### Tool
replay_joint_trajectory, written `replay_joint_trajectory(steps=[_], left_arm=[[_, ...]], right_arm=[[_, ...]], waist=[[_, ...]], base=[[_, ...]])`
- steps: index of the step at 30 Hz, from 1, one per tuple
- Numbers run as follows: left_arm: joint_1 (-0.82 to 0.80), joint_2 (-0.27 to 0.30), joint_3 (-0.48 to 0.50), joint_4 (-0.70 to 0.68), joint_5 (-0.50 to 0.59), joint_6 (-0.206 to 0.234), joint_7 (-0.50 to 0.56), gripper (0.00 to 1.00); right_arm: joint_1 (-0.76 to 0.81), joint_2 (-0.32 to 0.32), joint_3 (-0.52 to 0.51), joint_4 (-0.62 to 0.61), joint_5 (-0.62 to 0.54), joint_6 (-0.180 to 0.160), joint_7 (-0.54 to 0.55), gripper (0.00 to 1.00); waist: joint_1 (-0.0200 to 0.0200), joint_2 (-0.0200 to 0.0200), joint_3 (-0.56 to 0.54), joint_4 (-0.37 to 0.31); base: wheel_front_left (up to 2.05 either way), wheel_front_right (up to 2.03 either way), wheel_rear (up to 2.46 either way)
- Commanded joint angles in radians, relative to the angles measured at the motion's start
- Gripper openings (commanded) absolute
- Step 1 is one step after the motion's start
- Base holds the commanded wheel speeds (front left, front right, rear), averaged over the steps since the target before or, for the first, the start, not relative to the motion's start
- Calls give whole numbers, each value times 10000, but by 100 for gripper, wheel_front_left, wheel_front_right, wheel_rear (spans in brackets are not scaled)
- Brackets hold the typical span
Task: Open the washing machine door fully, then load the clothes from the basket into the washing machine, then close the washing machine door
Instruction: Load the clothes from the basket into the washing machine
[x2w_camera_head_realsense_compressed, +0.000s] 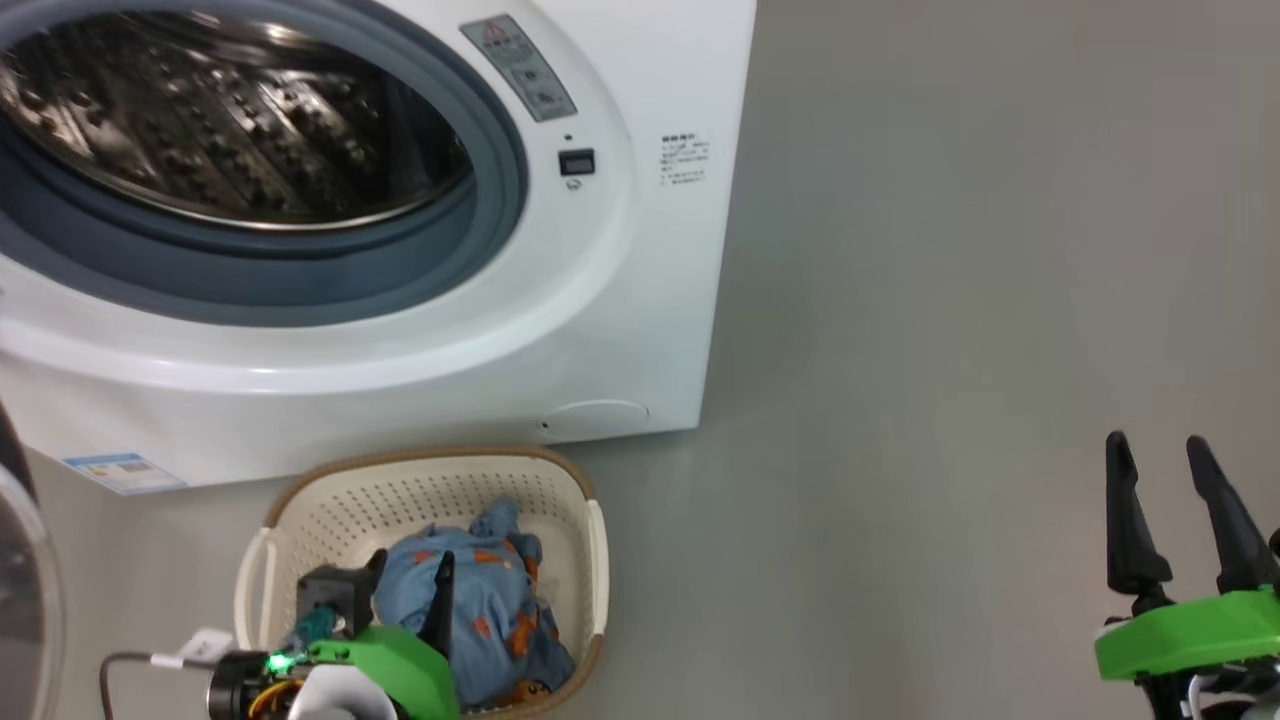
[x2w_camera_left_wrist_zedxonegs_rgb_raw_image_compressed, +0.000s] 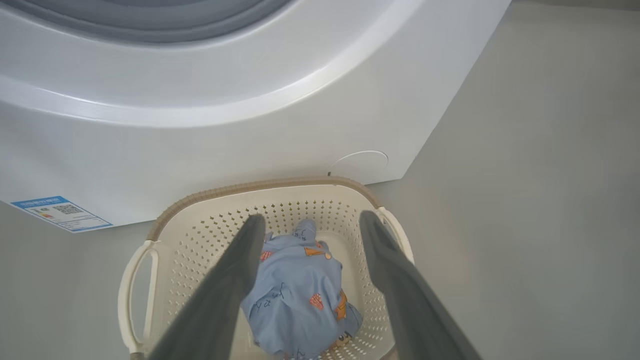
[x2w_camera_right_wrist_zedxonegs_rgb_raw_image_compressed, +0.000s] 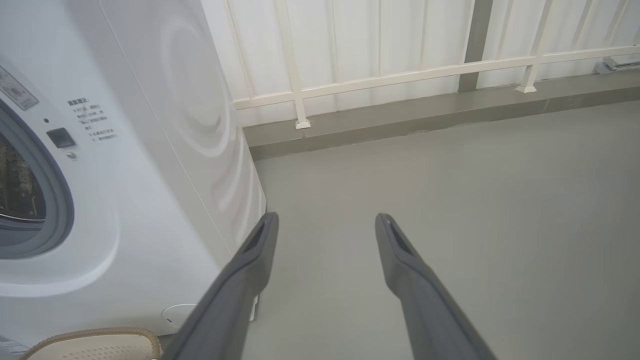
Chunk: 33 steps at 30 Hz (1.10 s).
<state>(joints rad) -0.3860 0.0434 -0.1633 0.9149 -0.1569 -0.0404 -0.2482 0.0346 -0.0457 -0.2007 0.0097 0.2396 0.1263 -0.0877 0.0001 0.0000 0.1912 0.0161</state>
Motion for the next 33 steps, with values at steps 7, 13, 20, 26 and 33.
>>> replay_joint_trajectory(steps=[7, 13, 20, 26, 33], left_arm=[[-1767, 84, 231, 2143, -724, -343, 843, 100], [-2744, 154, 469, 3220, -1190, -419, 1458, 100], [-3442, 636, 992, 3562, -1756, -110, 1862, 100], [-3968, 931, 1279, 3660, -2112, 73, 2183, 100], [-4659, 1151, 1354, 3718, -2317, 268, 3063, 100]], right_arm=[[-827, -431, 395, -398, 447, 44, -8, 100], [-1281, -575, 603, -463, 814, 44, -153, 100], [-1732, -694, 880, -573, 1168, 44, -428, 100], [-1971, -852, 1081, -670, 1231, 44, -604, 100], [-2301, -873, 1286, -804, 1250, 44, -793, 100]], waist=[[-1, 0, 1890, -901], [-1, 0, 3204, -1463], [-1, 0, 4774, -2002], [-1, 0, 5895, -2200], [-1, 0, 7001, -2282]], base=[[0, 0, 0], [0, 0, 0], [0, 0, 0], [0, 0, 0], [0, 0, 0]])
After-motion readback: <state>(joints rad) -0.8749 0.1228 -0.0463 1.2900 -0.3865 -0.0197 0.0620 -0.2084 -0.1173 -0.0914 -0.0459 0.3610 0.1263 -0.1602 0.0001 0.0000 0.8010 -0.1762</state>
